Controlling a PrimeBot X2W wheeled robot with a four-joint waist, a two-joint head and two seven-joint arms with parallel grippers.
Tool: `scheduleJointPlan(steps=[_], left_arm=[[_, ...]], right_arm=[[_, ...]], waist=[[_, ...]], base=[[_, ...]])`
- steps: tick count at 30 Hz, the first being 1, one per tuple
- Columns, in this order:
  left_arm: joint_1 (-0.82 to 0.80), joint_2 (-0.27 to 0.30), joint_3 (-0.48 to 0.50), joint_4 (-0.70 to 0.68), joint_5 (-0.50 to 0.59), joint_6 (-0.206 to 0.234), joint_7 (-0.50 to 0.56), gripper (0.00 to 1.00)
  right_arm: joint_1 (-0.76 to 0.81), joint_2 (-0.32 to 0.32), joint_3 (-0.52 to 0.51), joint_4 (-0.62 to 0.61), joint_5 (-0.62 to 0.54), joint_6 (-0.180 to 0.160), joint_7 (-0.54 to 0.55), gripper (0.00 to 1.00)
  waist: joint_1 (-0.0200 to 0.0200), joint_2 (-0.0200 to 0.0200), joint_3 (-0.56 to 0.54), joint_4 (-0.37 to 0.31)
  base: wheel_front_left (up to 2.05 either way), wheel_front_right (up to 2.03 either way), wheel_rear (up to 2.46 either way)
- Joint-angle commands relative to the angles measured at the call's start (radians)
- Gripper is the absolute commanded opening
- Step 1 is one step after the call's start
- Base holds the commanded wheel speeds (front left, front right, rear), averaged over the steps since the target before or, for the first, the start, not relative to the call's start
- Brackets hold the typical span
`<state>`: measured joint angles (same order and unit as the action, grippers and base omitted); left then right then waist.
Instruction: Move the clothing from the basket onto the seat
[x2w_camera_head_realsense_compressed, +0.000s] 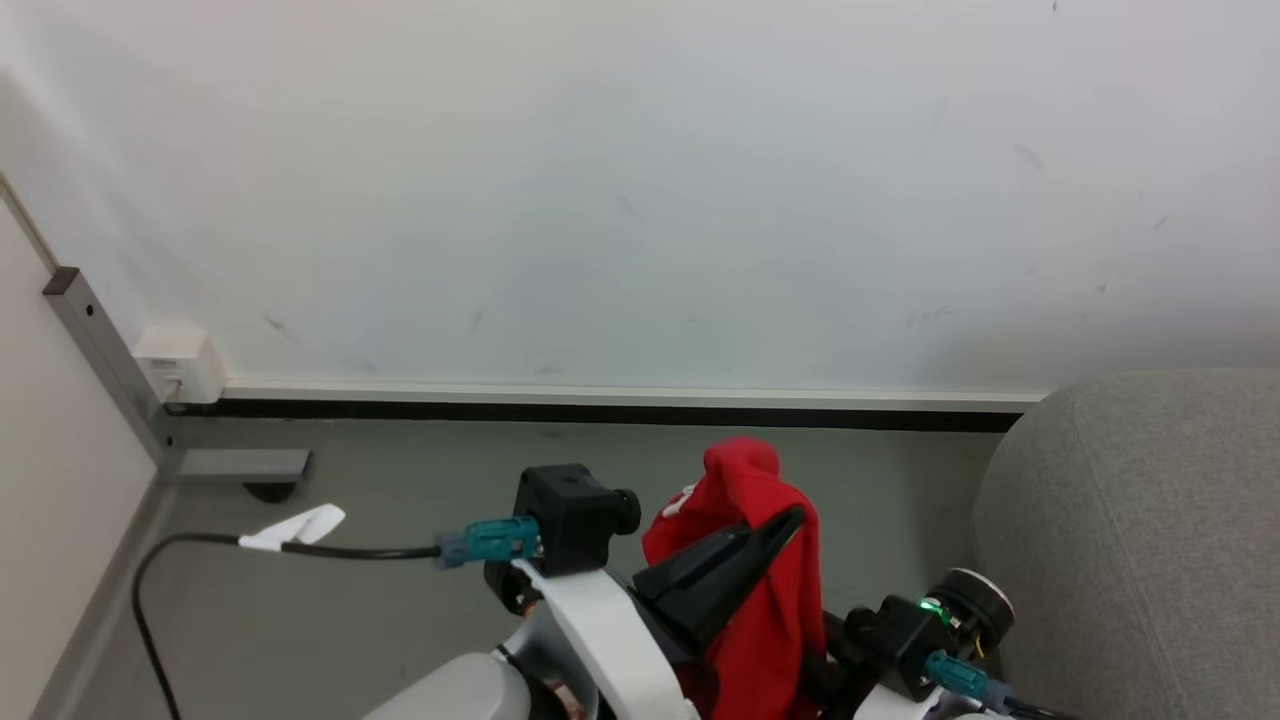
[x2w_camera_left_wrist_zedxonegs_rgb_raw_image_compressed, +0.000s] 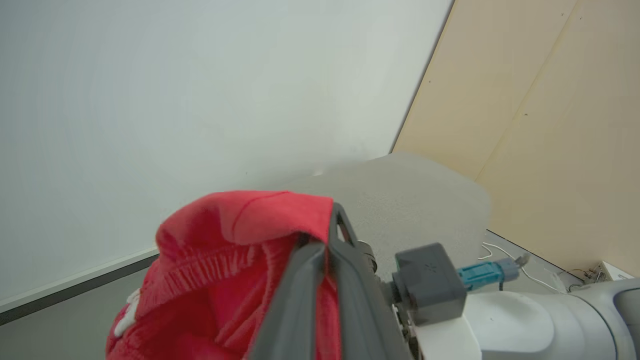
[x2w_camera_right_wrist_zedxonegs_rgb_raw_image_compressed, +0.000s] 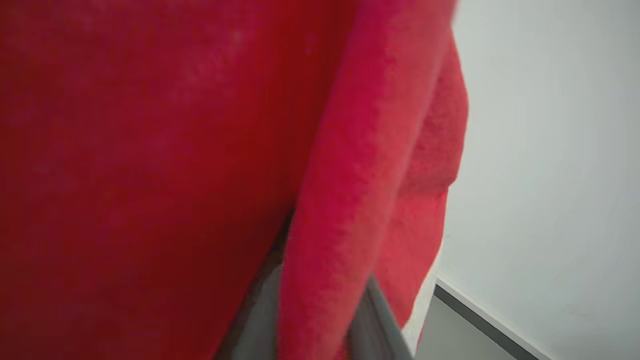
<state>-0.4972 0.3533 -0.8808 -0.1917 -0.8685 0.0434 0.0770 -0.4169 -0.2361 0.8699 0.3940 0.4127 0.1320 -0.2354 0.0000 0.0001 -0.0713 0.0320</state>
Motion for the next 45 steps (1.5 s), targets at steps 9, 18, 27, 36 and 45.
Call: scheduleJointPlan(steps=[9, 18, 27, 36, 45], left_arm=[[-0.001, 0.035, 0.004, 0.104, 0.101, 0.039, -0.068, 1.00], [0.058, 0.054, -0.013, 0.203, 0.163, 0.057, -0.164, 1.00], [0.088, -0.014, -0.059, 0.274, 0.193, 0.044, -0.251, 1.00], [0.030, -0.060, -0.073, 0.295, 0.218, 0.024, -0.278, 1.00], [-0.148, -0.030, -0.072, 0.247, 0.290, -0.015, -0.224, 1.00]], right_arm=[[-0.016, -0.008, -0.059, 0.022, 0.125, -0.002, -0.031, 0.00], [-0.008, -0.078, -0.168, -0.032, 0.187, -0.002, -0.030, 0.00], [0.022, -0.144, -0.274, -0.120, 0.197, -0.002, -0.003, 0.00], [0.067, -0.148, -0.403, -0.212, 0.167, -0.002, 0.035, 0.00], [-0.068, -0.069, -0.691, -0.195, 0.065, -0.002, 0.036, 0.00]], waist=[[0.0000, -0.0001, 0.014, 0.001], [0.0000, -0.0001, 0.040, -0.094], [0.0000, -0.0001, 0.086, -0.267], [0.0000, -0.0001, 0.175, -0.401], [0.0000, -0.0001, 0.455, -0.390]], base=[[0.00, 0.00, 0.00], [0.00, 0.00, 0.00], [0.00, 0.00, 0.00], [0.00, 0.00, 0.00], [0.00, 0.00, 0.00]])
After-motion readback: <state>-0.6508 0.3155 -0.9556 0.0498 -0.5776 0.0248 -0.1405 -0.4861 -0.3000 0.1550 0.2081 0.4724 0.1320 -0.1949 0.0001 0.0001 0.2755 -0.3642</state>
